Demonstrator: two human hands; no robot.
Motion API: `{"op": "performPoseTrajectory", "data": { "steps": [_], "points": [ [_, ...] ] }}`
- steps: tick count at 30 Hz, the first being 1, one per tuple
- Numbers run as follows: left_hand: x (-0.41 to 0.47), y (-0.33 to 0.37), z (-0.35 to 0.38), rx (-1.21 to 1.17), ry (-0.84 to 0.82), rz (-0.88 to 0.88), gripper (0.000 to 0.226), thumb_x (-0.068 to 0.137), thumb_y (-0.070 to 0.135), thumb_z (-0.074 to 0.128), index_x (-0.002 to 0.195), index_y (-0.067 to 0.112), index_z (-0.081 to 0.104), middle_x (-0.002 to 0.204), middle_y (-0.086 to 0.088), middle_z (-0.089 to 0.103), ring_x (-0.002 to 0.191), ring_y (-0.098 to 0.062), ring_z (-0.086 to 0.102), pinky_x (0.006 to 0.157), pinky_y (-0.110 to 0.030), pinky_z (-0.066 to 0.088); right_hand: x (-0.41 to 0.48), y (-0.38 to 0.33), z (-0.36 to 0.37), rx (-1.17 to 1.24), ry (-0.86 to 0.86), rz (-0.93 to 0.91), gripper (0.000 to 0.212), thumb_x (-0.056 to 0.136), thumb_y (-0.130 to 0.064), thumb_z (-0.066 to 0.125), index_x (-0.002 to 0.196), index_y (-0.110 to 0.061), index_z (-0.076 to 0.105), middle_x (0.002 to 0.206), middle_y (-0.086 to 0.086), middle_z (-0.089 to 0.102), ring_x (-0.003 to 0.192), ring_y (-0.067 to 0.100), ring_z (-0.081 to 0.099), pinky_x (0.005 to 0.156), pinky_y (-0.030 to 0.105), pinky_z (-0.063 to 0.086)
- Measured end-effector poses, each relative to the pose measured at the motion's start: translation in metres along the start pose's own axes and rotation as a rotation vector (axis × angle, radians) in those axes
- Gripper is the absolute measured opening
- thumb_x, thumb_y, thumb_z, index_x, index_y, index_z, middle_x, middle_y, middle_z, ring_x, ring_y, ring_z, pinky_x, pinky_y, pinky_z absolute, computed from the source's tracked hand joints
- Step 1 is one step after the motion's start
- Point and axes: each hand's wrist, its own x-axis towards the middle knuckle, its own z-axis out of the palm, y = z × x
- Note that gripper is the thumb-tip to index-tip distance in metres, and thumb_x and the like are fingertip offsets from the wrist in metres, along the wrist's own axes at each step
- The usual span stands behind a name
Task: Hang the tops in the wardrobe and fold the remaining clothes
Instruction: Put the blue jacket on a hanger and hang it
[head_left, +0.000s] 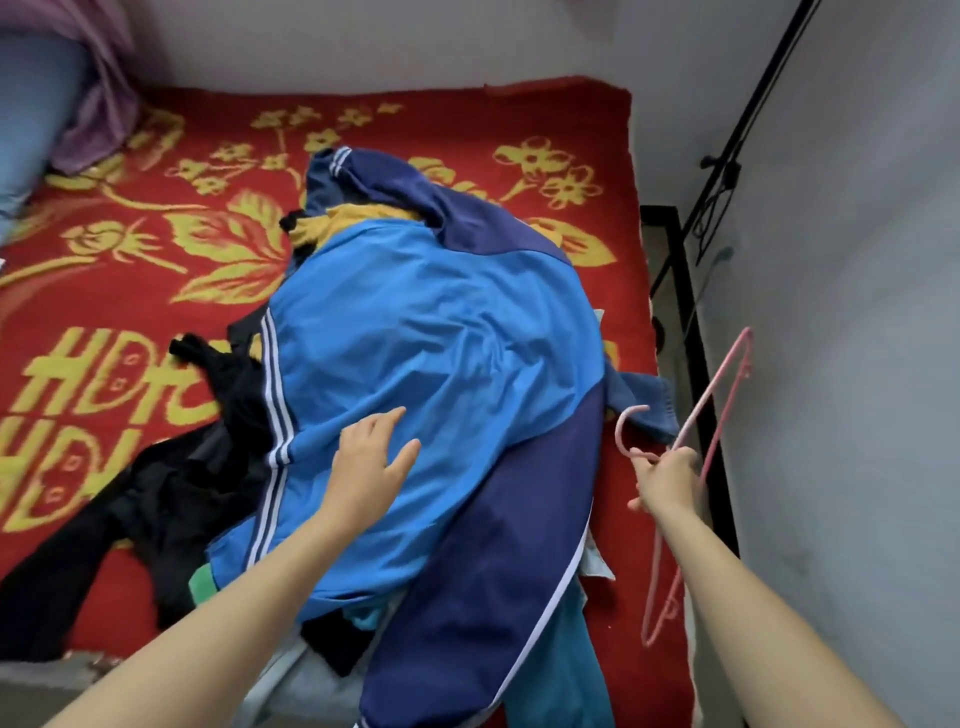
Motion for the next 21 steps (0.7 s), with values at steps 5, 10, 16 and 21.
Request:
{"op": "performPoseTrajectory", "data": {
  "steps": [5,10,16,21],
  "points": [
    [0.027,-0.002,0.017,-0.027,0.002,-0.102,0.048,0.095,0.025,0.051,0.140,0.012,0.040,0.141,-0.008,0.042,0.132,-0.025,0.029,0.107,-0.037,0.024,0.045,-0.016,0.015,-0.146,0.015,0.042,0.060,0.087,-0.031,0.063,0.118,0.014,0.038,0.119,0.034,0.055,0.108,0.046,0.055,0.085,0.043,0.043],
    [0.026,-0.020,0.030,-0.073,-0.010,-0.168,0.048,0.095,0.025,0.052,0.140,0.014,0.039,0.139,-0.005,0.043,0.130,-0.022,0.031,0.106,-0.030,0.022,0.077,-0.017,0.050,-0.131,-0.008,0.064,0.064,0.078,-0.022,0.075,0.116,0.015,0.038,0.122,0.035,0.052,0.116,0.048,0.049,0.091,0.046,0.040],
    [0.022,-0.063,0.022,-0.117,0.016,-0.269,0.044,0.094,0.022,0.054,0.136,0.013,0.044,0.122,-0.006,0.054,0.117,-0.021,0.046,0.099,-0.030,0.031,0.093,-0.023,0.098,0.061,-0.010,0.065,0.051,0.072,-0.013,0.079,0.105,-0.001,0.042,0.111,0.025,0.057,0.105,0.041,0.056,0.085,0.043,0.041],
    [0.004,-0.092,0.022,-0.118,0.029,-0.368,0.041,0.094,0.021,0.054,0.133,0.012,0.048,0.119,-0.006,0.056,0.115,-0.021,0.049,0.094,-0.028,0.033,0.096,-0.012,0.122,0.016,-0.024,0.069,0.041,0.075,-0.001,0.072,0.093,-0.011,0.037,0.110,0.023,0.058,0.102,0.039,0.056,0.089,0.047,0.044]
  ]
}}
